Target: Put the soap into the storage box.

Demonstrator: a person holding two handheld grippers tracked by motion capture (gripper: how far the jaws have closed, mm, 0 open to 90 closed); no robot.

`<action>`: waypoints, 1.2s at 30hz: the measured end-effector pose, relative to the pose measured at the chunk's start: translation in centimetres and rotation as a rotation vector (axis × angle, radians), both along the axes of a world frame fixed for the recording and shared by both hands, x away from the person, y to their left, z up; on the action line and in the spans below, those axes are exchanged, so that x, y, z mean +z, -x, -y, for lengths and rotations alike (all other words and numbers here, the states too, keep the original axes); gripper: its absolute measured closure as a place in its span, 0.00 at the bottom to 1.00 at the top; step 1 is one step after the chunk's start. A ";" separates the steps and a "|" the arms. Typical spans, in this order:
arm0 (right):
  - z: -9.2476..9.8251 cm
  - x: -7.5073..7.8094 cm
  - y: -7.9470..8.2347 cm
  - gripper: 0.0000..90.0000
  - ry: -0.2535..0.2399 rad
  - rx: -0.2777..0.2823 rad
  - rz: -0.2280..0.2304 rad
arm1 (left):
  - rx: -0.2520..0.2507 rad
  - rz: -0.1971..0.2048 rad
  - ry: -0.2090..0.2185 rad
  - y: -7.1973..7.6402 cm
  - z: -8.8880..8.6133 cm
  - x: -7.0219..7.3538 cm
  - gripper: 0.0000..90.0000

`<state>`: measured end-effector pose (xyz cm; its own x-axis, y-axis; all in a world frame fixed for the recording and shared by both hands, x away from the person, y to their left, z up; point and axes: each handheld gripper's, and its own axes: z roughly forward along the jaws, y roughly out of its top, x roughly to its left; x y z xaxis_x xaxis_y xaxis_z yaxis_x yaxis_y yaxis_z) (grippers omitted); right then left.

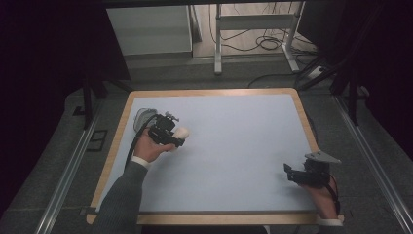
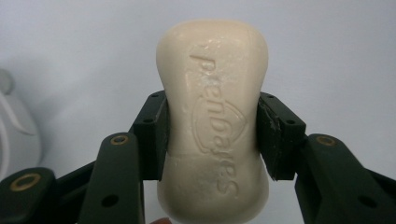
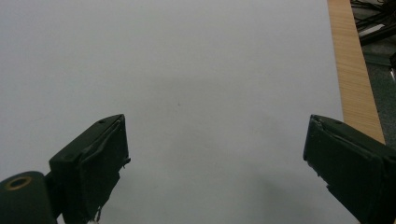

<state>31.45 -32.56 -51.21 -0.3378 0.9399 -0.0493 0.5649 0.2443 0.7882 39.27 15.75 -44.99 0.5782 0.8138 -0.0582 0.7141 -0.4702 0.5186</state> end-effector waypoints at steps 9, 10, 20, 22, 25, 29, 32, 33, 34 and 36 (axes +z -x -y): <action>0.0 0.0 0.0 0.07 -0.002 0.000 0.001 | 0.034 0.005 0.007 -0.6 -1.1 0.5 0.55; 0.0 0.0 0.0 0.07 -0.003 0.000 0.002 | 0.034 0.004 0.004 -0.6 -1.2 0.5 0.55; 0.0 0.0 0.0 0.07 -0.002 0.001 0.002 | 0.058 0.010 0.001 -1.0 -2.2 1.0 0.55; 0.0 0.0 0.0 0.07 -0.003 0.000 0.001 | 0.062 0.009 -0.002 -1.2 -2.3 0.9 0.55; 0.0 0.0 0.0 0.07 -0.001 0.002 0.000 | 0.069 0.012 -0.004 -1.3 -2.5 0.8 0.55; 0.1 0.0 0.0 0.07 -0.004 0.003 0.002 | 0.074 0.007 -0.003 -1.4 -3.0 0.7 0.55; 0.1 0.0 0.0 0.07 -0.005 0.001 0.002 | 0.085 0.008 -0.002 -1.5 -3.5 0.7 0.55; 0.1 0.0 0.0 0.07 -0.005 0.000 0.002 | 0.087 0.011 -0.004 -1.5 -3.7 0.7 0.55; 0.1 0.0 0.0 0.07 -0.004 0.002 0.003 | 0.093 0.014 -0.006 -1.5 -3.9 0.8 0.55; 0.1 0.0 0.0 0.07 -0.004 0.002 0.002 | 0.104 0.013 -0.004 -1.6 -4.5 0.9 0.56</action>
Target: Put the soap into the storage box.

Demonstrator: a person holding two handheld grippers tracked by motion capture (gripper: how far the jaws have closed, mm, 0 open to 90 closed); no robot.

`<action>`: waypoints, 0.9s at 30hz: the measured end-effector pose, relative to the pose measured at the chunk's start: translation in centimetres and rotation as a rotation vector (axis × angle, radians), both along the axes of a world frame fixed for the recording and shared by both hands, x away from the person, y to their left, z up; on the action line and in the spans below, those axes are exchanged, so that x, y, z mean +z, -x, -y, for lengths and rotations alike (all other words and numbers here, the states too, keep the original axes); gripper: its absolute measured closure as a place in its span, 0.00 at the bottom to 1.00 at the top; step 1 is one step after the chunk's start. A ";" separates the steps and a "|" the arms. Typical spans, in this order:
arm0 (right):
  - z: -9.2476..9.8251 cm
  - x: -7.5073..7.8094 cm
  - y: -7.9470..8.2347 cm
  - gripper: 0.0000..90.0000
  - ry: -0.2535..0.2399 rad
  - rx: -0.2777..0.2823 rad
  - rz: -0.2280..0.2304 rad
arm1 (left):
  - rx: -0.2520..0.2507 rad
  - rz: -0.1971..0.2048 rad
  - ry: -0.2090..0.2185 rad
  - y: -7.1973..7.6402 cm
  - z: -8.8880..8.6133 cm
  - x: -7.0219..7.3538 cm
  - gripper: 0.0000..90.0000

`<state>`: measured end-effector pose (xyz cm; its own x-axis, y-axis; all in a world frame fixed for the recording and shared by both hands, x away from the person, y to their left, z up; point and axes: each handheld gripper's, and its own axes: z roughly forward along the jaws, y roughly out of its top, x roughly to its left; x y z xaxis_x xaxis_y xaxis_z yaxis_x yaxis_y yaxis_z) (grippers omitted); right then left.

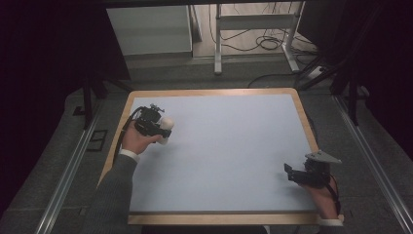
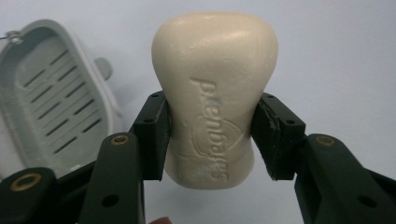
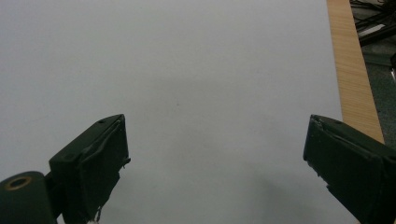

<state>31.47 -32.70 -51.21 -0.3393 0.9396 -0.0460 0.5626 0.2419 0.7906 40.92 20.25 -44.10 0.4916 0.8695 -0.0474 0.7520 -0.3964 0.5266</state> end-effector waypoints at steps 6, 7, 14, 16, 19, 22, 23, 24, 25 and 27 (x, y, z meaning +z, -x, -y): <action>0.0 0.0 0.0 0.07 -0.001 -0.003 -0.001 | 0.050 0.008 0.010 -0.6 -1.8 0.2 0.56; 0.0 0.0 0.0 0.07 0.000 -0.002 -0.001 | 0.058 0.008 0.013 -0.7 -2.1 0.1 0.56; 0.1 -0.1 0.0 0.07 -0.001 -0.004 -0.002 | 0.111 0.001 -0.001 -1.8 -3.9 0.3 0.56; 0.1 -0.1 -0.1 0.07 0.001 -0.004 -0.003 | 0.117 0.001 0.001 -1.9 -4.1 0.4 0.56; 0.0 -0.1 -0.1 0.07 0.003 -0.004 -0.005 | 0.131 -0.001 0.010 -2.3 -4.4 0.4 0.56; 0.0 -0.1 0.0 0.07 0.001 -0.003 -0.005 | 0.149 0.001 -0.008 -2.7 -4.6 0.3 0.55; 0.1 -0.1 0.0 0.07 0.001 -0.004 -0.004 | 0.153 -0.002 -0.005 -2.8 -4.7 0.3 0.55; 0.1 -0.1 0.0 0.07 0.001 -0.004 -0.004 | 0.156 -0.005 -0.006 -3.0 -4.7 0.3 0.55; 0.1 -0.1 0.0 0.07 0.003 -0.006 -0.006 | 0.162 -0.005 -0.011 -3.2 -4.8 0.3 0.56; 0.1 -0.2 -0.1 0.07 0.004 -0.007 -0.007 | 0.168 -0.016 -0.022 -3.8 -4.9 0.1 0.55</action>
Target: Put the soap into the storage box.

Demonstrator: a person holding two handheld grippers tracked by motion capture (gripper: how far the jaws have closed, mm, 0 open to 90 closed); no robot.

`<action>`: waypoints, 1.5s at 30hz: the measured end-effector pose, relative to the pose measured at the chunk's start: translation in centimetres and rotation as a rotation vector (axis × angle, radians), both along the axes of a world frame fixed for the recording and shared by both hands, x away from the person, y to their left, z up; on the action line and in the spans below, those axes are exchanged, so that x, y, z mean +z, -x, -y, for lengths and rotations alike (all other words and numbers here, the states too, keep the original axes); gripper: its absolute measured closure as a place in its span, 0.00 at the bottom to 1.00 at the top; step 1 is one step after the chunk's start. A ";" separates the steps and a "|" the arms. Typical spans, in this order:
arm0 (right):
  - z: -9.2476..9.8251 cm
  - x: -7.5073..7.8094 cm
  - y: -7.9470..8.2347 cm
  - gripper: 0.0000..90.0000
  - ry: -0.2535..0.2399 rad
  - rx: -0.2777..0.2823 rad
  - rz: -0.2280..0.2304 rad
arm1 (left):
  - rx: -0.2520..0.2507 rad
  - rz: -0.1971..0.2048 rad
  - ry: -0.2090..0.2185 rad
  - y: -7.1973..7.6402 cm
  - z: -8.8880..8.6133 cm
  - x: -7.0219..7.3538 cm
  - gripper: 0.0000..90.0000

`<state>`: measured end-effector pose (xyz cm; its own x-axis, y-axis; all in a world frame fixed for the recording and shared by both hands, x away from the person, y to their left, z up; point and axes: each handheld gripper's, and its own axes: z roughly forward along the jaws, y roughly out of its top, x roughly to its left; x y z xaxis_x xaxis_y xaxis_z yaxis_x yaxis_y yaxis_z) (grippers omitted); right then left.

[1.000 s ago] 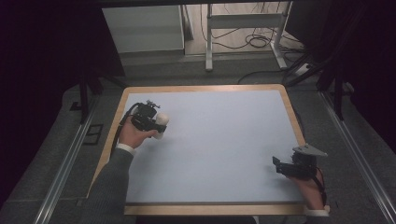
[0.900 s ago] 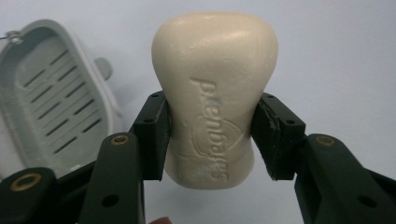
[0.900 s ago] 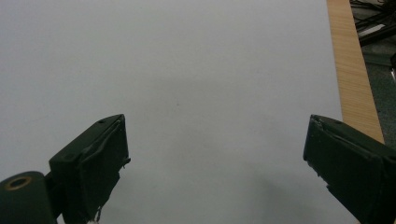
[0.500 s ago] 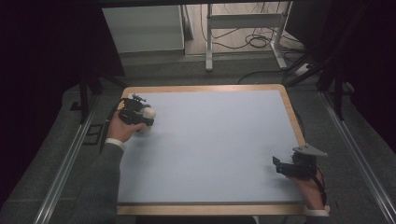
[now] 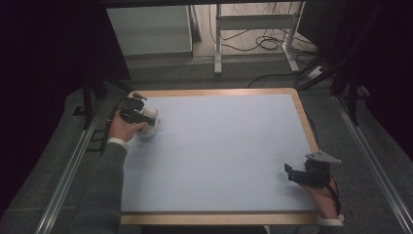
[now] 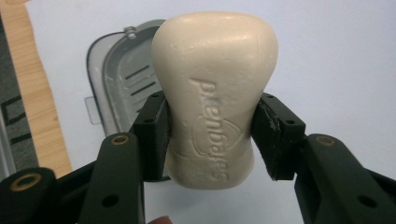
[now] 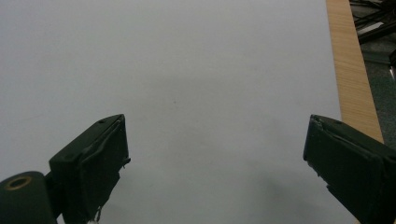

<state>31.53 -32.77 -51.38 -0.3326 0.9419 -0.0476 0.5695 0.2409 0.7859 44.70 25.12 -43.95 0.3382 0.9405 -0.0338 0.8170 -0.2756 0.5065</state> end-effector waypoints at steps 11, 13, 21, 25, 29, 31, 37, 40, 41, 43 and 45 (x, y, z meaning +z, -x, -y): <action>0.2 0.0 0.0 0.07 0.001 -0.001 -0.001 | 0.057 -0.055 -0.049 -2.3 -0.2 -2.2 0.55; 0.2 -0.1 0.0 0.07 0.001 0.000 -0.001 | 0.065 -0.049 -0.050 -2.3 0.0 -2.7 0.55; 0.0 0.0 0.0 0.07 0.004 0.000 0.000 | 0.053 0.004 -0.002 -1.8 0.8 -2.2 0.43; -0.1 0.0 0.0 0.07 0.008 0.005 -0.001 | 0.030 0.035 0.010 -1.1 1.0 -1.5 0.39; -0.1 0.1 0.1 0.07 0.007 0.008 0.004 | 0.004 0.065 0.044 0.1 1.0 -0.6 0.37; -0.1 0.1 0.1 0.07 0.004 0.005 0.003 | -0.010 0.086 0.060 0.8 0.9 -0.2 0.36; -0.2 0.1 0.1 0.07 0.003 0.004 0.005 | -0.079 0.141 0.118 3.7 0.9 0.1 0.32; -0.3 0.2 0.2 0.07 0.006 0.008 0.008 | -0.108 0.161 0.147 5.4 1.0 -0.3 0.32; -0.4 0.2 0.2 0.07 0.005 0.010 0.009 | -0.119 0.163 0.156 5.9 1.1 -0.4 0.32; -0.5 0.2 0.2 0.07 0.007 0.011 0.009 | -0.134 0.177 0.164 7.0 1.1 -0.8 0.31; -0.6 0.2 0.2 0.07 0.007 0.011 0.009 | -0.128 0.200 0.184 8.1 1.0 -1.3 0.32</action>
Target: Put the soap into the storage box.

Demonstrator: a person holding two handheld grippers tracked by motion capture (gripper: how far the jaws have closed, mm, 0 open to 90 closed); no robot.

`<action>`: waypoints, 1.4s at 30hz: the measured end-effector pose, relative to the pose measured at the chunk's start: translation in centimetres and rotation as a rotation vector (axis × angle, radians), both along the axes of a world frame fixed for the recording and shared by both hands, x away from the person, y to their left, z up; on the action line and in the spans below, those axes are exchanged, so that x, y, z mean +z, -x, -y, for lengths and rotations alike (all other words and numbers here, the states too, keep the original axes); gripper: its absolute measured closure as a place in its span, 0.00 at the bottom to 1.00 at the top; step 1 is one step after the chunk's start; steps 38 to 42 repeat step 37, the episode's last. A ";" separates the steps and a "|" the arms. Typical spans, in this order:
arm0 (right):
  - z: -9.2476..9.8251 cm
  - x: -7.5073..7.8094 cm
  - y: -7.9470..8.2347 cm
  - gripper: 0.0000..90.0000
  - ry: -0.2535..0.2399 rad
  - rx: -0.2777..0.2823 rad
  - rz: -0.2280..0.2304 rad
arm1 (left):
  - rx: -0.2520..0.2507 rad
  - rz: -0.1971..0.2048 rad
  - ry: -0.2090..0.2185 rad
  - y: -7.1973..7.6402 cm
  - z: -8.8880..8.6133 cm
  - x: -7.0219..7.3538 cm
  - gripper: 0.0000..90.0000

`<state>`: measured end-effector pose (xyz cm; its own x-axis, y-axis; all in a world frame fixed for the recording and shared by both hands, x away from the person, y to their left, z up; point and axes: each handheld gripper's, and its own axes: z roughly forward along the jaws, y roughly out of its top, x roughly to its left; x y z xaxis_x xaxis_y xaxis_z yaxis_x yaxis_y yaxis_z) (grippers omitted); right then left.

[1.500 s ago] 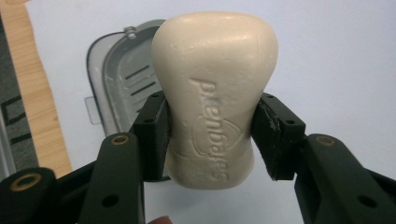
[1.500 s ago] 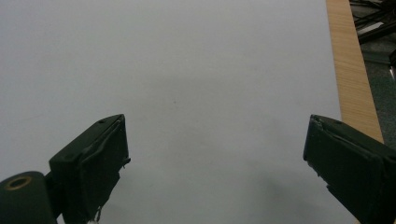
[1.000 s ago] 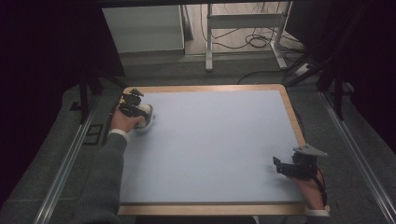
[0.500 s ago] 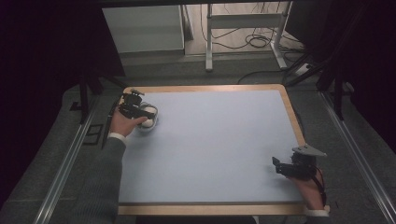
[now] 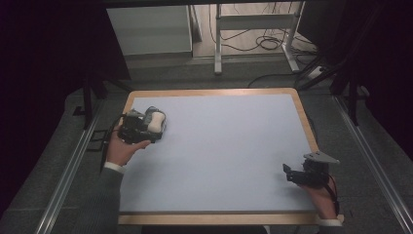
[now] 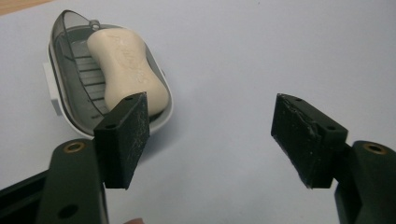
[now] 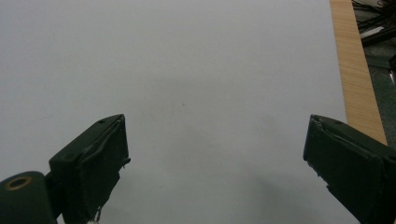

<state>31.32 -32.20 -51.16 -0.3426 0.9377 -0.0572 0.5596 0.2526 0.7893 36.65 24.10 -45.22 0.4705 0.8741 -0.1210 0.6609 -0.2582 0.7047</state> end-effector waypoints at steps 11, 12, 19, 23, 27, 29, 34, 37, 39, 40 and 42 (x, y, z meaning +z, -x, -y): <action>0.0 0.1 0.1 0.07 0.000 -0.002 0.002 | -0.036 0.010 0.034 4.9 -0.2 -3.5 0.31; 0.0 0.1 0.1 0.07 0.000 -0.002 0.005 | -0.040 0.010 0.038 5.3 -0.2 -3.8 0.31; -0.2 0.1 0.2 0.07 0.006 0.006 0.014 | -0.023 0.028 0.072 8.1 -0.7 -5.5 0.30; -0.2 0.2 0.4 0.07 0.009 0.003 0.014 | -0.019 0.027 0.075 8.9 -1.1 -6.3 0.31; -0.1 0.2 0.6 0.07 0.010 -0.002 0.018 | -0.014 0.017 0.065 8.9 -1.5 -6.7 0.31; -0.1 0.1 0.6 0.07 0.013 -0.003 0.019 | -0.014 0.017 0.061 8.8 -1.5 -6.8 0.31; -0.1 0.0 0.9 0.07 0.017 -0.004 0.021 | -0.029 0.021 0.057 8.5 -1.2 -6.8 0.31; -0.2 0.1 1.0 0.07 0.011 -0.005 0.028 | -0.029 0.023 0.056 8.4 -1.2 -6.8 0.30; -0.2 0.1 1.0 0.07 0.011 -0.005 0.028 | -0.029 0.023 0.056 8.4 -1.2 -6.8 0.30; -0.2 0.1 1.0 0.07 0.011 -0.005 0.028 | -0.029 0.023 0.056 8.4 -1.2 -6.8 0.30; -0.2 0.1 1.0 0.07 0.011 -0.005 0.028 | -0.029 0.023 0.056 8.4 -1.2 -6.8 0.30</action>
